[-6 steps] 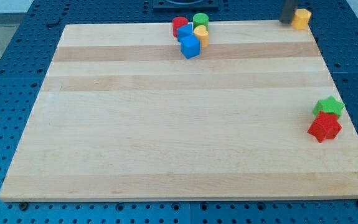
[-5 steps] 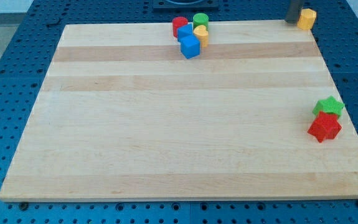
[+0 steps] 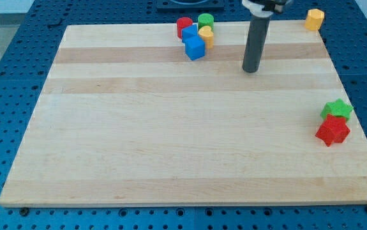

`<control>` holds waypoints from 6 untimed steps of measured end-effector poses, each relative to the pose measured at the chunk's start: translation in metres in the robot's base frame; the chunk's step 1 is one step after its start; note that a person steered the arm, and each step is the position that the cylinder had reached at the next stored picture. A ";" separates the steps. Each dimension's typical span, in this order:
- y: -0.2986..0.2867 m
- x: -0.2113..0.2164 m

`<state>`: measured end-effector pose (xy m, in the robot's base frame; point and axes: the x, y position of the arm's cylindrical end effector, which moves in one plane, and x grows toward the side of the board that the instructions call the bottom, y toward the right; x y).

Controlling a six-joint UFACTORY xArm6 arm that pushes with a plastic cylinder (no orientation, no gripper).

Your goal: Move your arm closer to the green star

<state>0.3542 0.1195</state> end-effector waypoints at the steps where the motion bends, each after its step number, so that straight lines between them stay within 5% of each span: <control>1: 0.000 0.001; 3: -0.002 0.014; 6: 0.004 0.154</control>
<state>0.5084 0.1239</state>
